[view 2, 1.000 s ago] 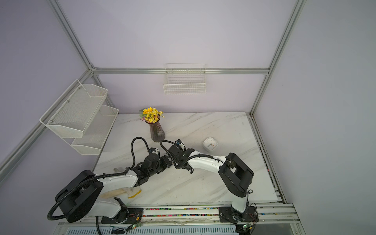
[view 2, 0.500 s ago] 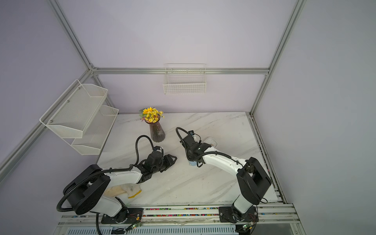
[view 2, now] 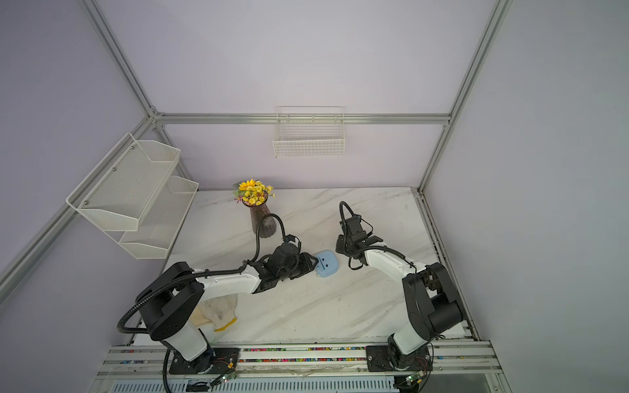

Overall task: Insert the battery into the alarm
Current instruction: Remove the cover from the alarm.

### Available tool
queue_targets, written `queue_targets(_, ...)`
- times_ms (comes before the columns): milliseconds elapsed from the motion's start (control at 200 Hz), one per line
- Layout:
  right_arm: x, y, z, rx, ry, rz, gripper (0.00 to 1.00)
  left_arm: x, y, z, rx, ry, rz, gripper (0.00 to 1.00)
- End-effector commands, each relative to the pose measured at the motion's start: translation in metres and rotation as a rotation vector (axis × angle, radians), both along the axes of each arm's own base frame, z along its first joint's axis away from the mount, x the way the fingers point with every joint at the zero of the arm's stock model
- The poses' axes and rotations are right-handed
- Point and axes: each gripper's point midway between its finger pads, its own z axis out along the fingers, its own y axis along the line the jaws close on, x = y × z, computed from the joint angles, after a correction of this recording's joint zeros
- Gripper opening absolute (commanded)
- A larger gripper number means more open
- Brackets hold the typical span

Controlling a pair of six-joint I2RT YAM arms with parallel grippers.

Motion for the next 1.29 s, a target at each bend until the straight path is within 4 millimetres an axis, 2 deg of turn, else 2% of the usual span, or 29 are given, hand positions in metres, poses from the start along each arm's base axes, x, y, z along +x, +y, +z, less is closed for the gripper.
queue_targets(0,0.006,0.009,-0.004,0.053,-0.009,-0.001,0.14,0.005,0.005,0.000,0.092,-0.015,0.034,0.36)
queue_targets(320,0.001,0.012,-0.027,0.050,0.033,0.023,0.07,0.008,0.001,0.000,0.145,-0.015,0.076,0.32)
queue_targets(585,-0.010,0.027,-0.042,0.050,0.058,0.088,0.02,0.011,-0.008,0.001,0.166,-0.013,0.083,0.29)
queue_targets(925,-0.017,0.041,-0.042,0.046,0.053,0.125,0.02,0.011,-0.005,-0.001,0.221,-0.018,0.106,0.23)
queue_targets(1290,-0.019,0.044,-0.036,0.057,0.036,0.133,0.01,0.010,-0.001,-0.005,0.276,-0.022,0.112,0.20)
